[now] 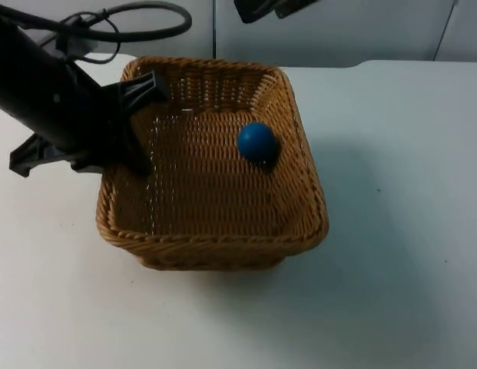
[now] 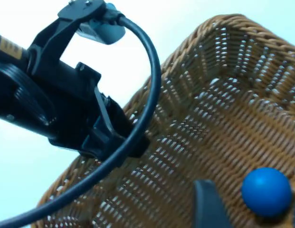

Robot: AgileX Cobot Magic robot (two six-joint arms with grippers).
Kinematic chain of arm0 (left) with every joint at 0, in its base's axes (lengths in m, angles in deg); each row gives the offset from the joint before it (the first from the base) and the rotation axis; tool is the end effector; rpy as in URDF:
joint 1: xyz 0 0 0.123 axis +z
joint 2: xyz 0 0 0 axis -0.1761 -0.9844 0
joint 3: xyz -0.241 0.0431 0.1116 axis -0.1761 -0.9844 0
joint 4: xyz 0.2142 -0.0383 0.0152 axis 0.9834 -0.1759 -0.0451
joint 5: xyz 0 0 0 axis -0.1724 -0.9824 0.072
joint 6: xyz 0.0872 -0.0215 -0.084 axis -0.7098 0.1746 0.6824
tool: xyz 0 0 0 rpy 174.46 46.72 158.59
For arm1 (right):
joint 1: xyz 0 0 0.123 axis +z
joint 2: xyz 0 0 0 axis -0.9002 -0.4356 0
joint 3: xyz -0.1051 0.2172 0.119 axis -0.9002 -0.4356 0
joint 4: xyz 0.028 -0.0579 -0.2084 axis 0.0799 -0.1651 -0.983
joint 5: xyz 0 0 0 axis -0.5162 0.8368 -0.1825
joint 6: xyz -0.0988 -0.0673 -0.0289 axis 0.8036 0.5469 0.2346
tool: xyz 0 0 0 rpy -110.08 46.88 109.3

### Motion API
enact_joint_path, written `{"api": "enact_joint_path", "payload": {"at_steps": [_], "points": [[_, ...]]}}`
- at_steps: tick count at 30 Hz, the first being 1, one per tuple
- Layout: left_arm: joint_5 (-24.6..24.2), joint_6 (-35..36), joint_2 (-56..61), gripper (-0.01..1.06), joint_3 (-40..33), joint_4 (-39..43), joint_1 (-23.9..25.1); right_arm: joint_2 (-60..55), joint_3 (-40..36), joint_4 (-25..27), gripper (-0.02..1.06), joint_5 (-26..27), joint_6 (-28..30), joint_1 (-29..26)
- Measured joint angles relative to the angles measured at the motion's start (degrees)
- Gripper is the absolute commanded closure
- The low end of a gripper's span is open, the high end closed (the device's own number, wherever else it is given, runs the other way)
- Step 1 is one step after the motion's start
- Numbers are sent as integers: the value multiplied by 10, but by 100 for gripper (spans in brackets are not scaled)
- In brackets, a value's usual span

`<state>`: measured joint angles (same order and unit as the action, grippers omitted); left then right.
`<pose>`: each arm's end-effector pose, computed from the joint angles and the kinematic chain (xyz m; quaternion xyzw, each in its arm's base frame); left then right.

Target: Pick up the basket with the left hand and place the ball into the basket with the right hand.

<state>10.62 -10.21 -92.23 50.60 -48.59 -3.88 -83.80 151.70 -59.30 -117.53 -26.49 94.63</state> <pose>0.3220 -0.1309 0.1292 -0.0668 0.9518 -0.2645 0.1399 0.3128 0.2245 0.2651 -0.3427 0.8694 0.2004 0.2941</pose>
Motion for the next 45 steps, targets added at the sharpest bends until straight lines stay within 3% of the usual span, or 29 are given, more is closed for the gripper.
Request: {"api": "enact_joint_path", "payload": {"at_steps": [3, 6, 45], "points": [[0, -1, -17, 104, 0, 0, 0, 0, 0, -7, 80, -5, -1, 0], [4, -8, -37, 104, 0, 0, 0, 0, 0, -13, 105, -15, -2, 0], [27, -29, -68, 104, 0, -6, 0, 0, 0, -21, 105, -22, -3, 0]]}}
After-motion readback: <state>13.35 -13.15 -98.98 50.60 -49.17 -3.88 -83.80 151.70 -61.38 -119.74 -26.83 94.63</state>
